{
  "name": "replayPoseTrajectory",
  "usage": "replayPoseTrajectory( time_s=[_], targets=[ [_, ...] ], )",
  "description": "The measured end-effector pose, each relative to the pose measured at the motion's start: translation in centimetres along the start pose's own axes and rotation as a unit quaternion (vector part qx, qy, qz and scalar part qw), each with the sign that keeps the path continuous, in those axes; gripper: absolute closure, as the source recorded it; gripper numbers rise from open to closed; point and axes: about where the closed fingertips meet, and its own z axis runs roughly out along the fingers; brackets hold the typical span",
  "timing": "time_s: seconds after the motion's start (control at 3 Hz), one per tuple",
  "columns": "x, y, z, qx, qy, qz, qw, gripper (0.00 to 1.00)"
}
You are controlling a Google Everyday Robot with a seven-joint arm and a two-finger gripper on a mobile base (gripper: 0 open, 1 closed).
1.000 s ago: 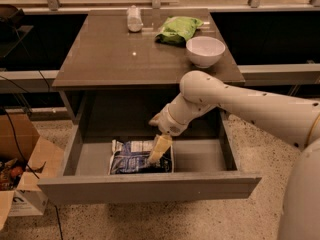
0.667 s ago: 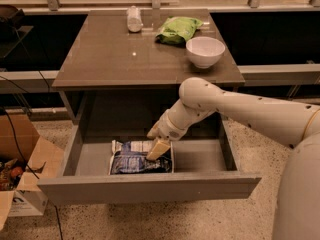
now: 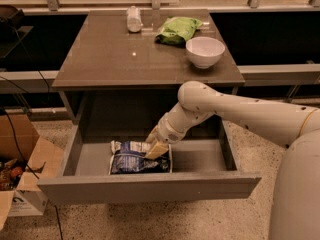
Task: Pick blue chip bag from top drawer and place on counter
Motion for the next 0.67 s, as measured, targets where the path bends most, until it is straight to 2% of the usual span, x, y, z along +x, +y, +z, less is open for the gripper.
replayPoseTrajectory(
  time_s=[0.33, 0.67],
  targets=[
    [-0.1, 0.0, -0.1, 0.0, 0.0, 0.0, 1.0, 0.91],
    [-1.6, 0.6, -2.5, 0.021, -0.023, -0.017, 0.9994, 1.0]
  ],
)
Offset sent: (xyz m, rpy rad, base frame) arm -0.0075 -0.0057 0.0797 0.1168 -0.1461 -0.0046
